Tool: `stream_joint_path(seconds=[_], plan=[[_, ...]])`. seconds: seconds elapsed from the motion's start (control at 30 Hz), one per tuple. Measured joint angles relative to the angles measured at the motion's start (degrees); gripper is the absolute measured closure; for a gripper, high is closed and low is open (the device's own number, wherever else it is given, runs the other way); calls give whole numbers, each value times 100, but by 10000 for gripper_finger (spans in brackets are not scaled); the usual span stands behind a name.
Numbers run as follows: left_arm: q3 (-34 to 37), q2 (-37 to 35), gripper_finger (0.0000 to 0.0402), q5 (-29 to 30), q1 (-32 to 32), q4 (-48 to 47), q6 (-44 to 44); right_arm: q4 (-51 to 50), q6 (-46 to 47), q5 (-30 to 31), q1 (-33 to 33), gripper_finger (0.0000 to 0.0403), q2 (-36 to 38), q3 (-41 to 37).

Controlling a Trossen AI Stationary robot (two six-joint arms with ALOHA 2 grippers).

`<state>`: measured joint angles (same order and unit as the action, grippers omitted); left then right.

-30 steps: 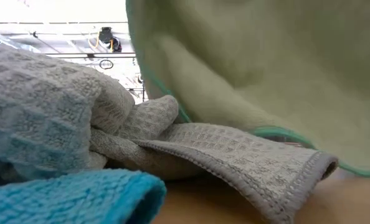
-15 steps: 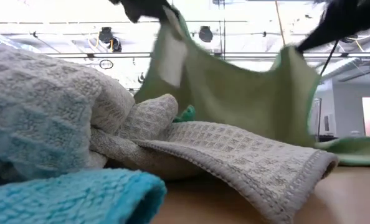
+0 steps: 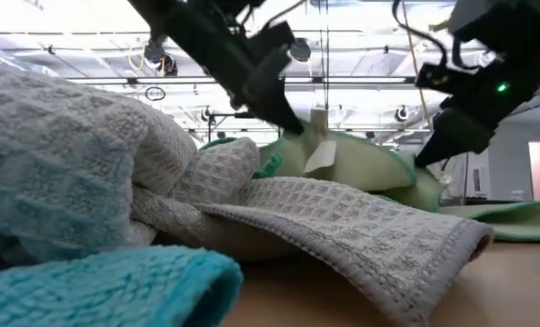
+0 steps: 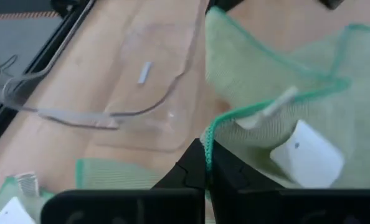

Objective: Fold microfiber towels
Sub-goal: Fold the bottom light green microfiber towel

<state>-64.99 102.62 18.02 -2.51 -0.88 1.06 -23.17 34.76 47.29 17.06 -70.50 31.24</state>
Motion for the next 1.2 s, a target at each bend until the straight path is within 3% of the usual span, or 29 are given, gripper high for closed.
stream_joint_path(seconds=[0.43, 0.53, 0.67, 0.87, 1.0, 1.07, 1.2], plan=[[0, 130, 394, 1, 925, 316, -516, 642, -1861, -146, -1468, 403, 0, -76], [2, 73, 395, -130, 1076, 264, -545, 685, -2168, -532, -1705, 403, 33, -76], [2, -274, 396, -808, 1036, 273, -485, 714, -2227, -1308, -1772, 403, 307, -76], [-4, -986, 398, -2296, 520, 177, -592, 632, -2026, -2351, -1308, 403, 1223, -20], [-4, -1498, 393, -2588, -3, -62, -610, 487, -1757, -2627, -610, 403, 1878, 185], [6, -1761, 393, -2624, -283, -79, -694, 414, -1618, -2494, -211, 403, 2093, 352], [-2, -2168, 398, -2614, -798, 607, -650, 278, -1358, -1620, 636, 403, 2201, 896]])
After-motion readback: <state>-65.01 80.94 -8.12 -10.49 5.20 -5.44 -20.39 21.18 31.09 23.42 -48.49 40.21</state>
